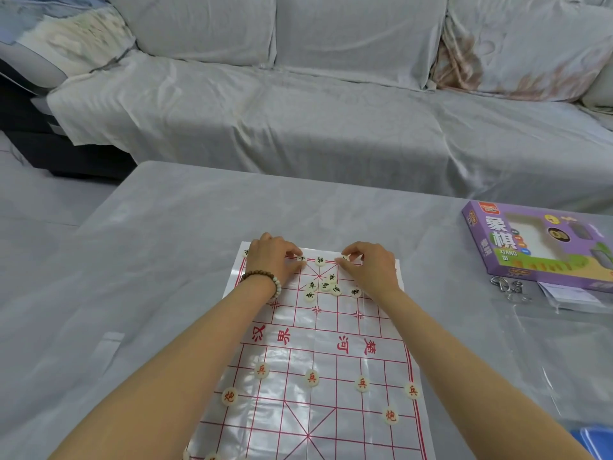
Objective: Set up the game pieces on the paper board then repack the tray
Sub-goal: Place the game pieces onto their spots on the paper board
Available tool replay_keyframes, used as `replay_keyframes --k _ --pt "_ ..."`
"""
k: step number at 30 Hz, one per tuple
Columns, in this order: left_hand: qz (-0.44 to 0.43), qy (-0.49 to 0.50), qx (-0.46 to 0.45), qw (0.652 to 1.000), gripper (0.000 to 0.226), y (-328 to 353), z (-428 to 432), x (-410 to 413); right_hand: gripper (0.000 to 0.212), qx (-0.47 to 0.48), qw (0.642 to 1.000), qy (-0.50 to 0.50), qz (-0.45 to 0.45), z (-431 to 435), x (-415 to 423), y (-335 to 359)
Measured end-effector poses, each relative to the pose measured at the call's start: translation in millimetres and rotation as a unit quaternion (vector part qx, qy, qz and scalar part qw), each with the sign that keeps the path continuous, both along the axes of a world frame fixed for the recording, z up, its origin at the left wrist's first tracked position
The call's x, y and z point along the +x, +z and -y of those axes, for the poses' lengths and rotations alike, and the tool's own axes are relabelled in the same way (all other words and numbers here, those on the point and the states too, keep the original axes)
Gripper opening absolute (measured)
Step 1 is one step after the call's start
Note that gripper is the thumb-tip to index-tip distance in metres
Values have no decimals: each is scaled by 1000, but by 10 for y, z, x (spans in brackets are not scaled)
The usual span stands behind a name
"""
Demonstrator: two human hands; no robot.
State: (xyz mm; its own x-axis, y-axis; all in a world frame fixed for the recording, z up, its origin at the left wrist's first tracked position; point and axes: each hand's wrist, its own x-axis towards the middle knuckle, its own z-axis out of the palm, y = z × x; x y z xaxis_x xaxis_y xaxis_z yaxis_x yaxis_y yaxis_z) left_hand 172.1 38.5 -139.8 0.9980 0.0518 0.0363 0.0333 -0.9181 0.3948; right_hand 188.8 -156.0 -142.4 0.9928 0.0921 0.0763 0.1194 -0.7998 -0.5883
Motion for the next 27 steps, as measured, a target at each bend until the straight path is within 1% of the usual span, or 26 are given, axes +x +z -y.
replay_keyframes --k 4,8,11,15,19,23,27 --pt "4 -32 38 999 41 39 47 15 26 -64 998 15 -4 29 58 -4" --pt "-8 -66 45 997 42 85 137 49 21 -55 994 93 -35 166 127 41" --pt "-20 -68 42 997 37 76 181 76 24 -102 984 139 -43 208 147 56" --pt "-19 -63 33 997 32 45 196 84 21 -118 987 111 -9 153 153 36" --pt "-19 -64 30 997 31 35 194 94 29 -128 988 86 16 114 133 -22" --pt "-14 -69 36 997 32 33 195 100 28 -72 993 94 -25 170 104 5" --pt "-12 -71 35 997 31 34 216 111 21 -64 993 91 -25 177 91 11"
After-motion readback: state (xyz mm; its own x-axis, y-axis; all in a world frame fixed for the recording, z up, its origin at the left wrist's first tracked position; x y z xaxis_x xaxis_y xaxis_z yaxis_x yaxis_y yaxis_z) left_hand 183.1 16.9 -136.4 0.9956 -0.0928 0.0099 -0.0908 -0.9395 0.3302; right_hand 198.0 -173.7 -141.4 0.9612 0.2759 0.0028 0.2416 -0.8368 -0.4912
